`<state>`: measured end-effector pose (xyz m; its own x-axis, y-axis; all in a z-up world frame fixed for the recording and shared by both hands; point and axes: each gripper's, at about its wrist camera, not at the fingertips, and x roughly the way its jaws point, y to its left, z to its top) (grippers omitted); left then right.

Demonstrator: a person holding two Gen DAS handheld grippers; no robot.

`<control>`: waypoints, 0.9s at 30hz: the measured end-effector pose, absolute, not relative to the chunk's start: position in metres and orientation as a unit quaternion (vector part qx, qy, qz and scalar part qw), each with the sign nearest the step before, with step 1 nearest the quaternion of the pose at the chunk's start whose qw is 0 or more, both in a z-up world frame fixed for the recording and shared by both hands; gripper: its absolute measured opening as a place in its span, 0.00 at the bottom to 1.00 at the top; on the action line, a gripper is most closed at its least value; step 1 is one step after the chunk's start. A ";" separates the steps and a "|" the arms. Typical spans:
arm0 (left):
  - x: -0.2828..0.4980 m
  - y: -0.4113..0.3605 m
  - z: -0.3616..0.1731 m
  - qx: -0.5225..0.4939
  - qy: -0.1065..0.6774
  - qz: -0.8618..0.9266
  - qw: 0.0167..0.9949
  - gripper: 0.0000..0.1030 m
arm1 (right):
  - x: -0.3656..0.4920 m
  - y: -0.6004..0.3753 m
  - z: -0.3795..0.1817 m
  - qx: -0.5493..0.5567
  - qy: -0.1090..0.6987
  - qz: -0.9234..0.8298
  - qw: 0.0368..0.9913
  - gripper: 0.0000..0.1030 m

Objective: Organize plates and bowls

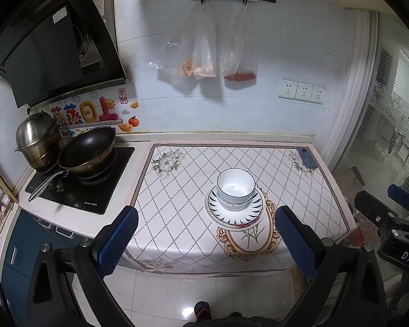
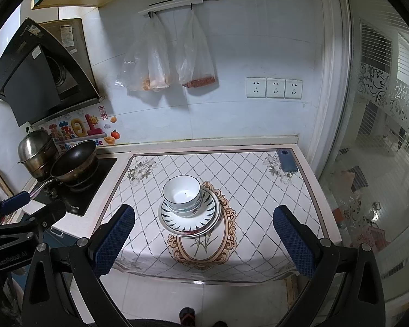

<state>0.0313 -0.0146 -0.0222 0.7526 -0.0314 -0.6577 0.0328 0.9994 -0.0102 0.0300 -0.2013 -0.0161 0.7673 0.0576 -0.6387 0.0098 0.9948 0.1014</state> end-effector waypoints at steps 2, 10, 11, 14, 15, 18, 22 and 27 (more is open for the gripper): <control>0.032 -0.015 -0.024 0.003 0.353 -0.020 0.935 1.00 | 0.031 -0.202 -0.017 0.050 0.342 0.012 0.938 1.00; 0.035 -0.015 -0.025 0.006 0.354 -0.021 0.935 1.00 | 0.034 -0.208 -0.024 0.053 0.347 0.008 0.936 1.00; 0.035 -0.015 -0.025 0.006 0.354 -0.021 0.935 1.00 | 0.034 -0.208 -0.025 0.053 0.347 0.008 0.936 1.00; 0.035 -0.015 -0.025 0.005 0.354 -0.022 0.935 1.00 | 0.034 -0.208 -0.024 0.053 0.347 0.009 0.936 1.00; 0.035 -0.015 -0.025 0.005 0.355 -0.021 0.935 1.00 | 0.035 -0.209 -0.025 0.052 0.348 0.009 0.936 1.00; 0.036 -0.015 -0.024 0.005 0.355 -0.020 0.935 1.00 | 0.035 -0.209 -0.024 0.053 0.348 0.009 0.936 1.00; 0.036 -0.014 -0.025 0.006 0.355 -0.021 0.934 1.00 | 0.035 -0.210 -0.026 0.052 0.348 0.010 0.936 1.00; 0.035 -0.013 -0.025 0.005 0.355 -0.021 0.934 1.00 | 0.036 -0.210 -0.026 0.051 0.349 0.009 0.936 1.00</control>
<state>0.0353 -0.0134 -0.0251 0.7465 -0.0345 -0.6645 0.0422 0.9991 -0.0045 0.0358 -0.2099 -0.0255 0.7567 0.0526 -0.6516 0.0191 0.9945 0.1025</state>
